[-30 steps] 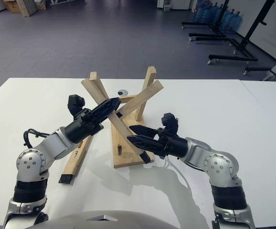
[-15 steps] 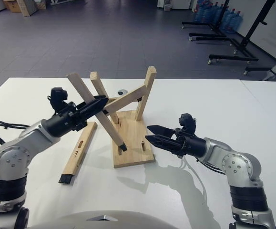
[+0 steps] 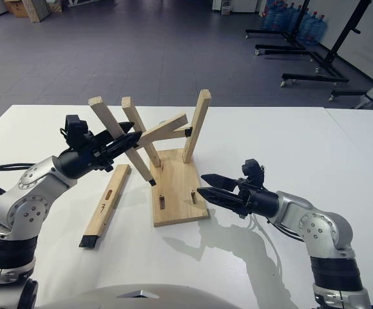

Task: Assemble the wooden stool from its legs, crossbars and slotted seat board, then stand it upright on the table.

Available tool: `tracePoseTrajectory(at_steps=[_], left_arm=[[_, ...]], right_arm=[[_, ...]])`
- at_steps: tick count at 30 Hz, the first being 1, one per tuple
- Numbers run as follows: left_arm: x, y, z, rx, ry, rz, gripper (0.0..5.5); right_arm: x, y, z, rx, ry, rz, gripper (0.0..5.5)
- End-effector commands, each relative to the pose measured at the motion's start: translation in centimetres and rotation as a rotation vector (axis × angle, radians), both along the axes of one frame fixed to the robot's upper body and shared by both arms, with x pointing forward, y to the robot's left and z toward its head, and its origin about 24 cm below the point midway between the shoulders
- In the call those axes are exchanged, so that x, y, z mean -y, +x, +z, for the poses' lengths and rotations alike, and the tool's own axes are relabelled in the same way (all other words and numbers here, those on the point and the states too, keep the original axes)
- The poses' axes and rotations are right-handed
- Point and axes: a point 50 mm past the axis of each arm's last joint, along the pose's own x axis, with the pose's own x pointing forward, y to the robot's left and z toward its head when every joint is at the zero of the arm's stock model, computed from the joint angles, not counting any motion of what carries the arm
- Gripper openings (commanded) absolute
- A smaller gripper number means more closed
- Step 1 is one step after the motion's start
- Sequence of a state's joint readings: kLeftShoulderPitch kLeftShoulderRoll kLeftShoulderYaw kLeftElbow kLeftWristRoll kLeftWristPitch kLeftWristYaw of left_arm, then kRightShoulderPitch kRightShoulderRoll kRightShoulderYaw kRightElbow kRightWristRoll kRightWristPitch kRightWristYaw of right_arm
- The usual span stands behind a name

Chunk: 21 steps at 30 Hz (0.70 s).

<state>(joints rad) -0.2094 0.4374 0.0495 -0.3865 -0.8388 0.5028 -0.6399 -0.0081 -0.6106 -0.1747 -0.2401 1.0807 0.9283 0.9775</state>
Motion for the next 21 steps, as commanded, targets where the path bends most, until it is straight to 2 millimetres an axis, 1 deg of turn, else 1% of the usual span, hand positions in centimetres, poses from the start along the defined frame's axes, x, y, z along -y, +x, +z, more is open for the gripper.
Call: tracePoseTrajectory(at_steps=[1, 3, 5, 7, 12, 14, 17, 21], left_arm=[[-0.3, -0.6, -0.2, 0.014, -0.064, -0.050, 2.09], [-0.9, -0.9, -0.7, 0.020, -0.083, -0.084, 2.09], [-1.0, -1.1, -1.0, 0.034, -0.096, -0.123, 2.09], [-0.8, -1.3, -1.3, 0.042, -0.105, -0.156, 2.09], [0.5, -1.4, -3.1, 0.043, -0.108, -0.233, 2.09], [0.6, -1.3, -3.9, 0.043, -0.076, -0.243, 2.09], [0.3, -1.0, -4.7, 0.047, -0.035, -0.226, 2.09], [-0.2, -0.7, -4.9, 0.064, -0.010, -0.204, 2.09]], right_arm=[[0.1, 0.2, -0.2, -0.009, -0.014, -0.004, 5.40], [0.2, 0.4, -0.2, -0.010, -0.023, 0.002, 5.40], [0.3, 0.6, 0.0, -0.009, -0.033, 0.009, 5.40], [0.5, 0.9, 0.2, -0.007, -0.039, 0.019, 5.40], [0.6, 1.2, 0.6, -0.005, -0.053, 0.037, 5.40], [0.7, 1.4, 0.7, -0.002, -0.055, 0.042, 5.40], [0.6, 1.4, 0.8, 0.000, -0.057, 0.048, 5.40], [0.6, 1.5, 0.8, -0.001, -0.057, 0.050, 5.40]])
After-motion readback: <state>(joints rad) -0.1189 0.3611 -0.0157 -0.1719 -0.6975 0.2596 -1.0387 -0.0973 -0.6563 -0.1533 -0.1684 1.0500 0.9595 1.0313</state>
